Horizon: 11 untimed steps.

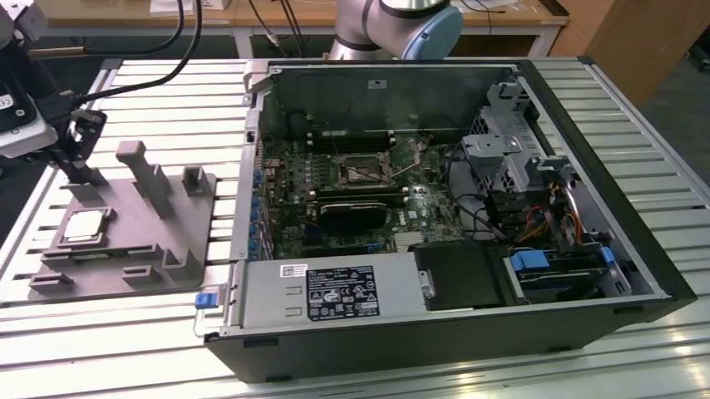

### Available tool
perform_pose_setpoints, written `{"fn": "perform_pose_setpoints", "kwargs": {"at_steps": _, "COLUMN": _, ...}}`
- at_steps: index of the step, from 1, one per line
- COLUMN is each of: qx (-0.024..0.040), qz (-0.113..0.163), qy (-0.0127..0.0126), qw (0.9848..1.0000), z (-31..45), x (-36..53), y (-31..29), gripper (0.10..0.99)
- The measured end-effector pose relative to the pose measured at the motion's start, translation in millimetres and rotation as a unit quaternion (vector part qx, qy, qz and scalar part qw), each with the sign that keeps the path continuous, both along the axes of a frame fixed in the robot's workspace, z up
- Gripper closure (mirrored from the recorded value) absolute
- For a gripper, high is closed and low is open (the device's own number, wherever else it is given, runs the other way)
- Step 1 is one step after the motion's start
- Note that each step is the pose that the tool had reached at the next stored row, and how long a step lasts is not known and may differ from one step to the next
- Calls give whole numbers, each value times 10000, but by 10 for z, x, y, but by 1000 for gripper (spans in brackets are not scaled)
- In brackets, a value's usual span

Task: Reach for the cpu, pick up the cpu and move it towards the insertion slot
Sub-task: 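Pick up the cpu and move it towards the insertion slot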

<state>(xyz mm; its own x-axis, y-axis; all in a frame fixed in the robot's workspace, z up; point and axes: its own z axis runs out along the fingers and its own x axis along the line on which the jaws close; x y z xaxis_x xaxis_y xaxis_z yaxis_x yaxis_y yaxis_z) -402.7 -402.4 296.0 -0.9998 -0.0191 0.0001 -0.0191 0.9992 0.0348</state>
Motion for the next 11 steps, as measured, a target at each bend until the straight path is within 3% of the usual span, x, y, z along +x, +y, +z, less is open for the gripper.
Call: {"fn": "perform_pose_setpoints", "kwargs": {"at_steps": 11, "qx": -1, "qz": 0, "qy": 0, "qw": 10000, "z": -80, "x": -13, "y": 0, "gripper": 980}}
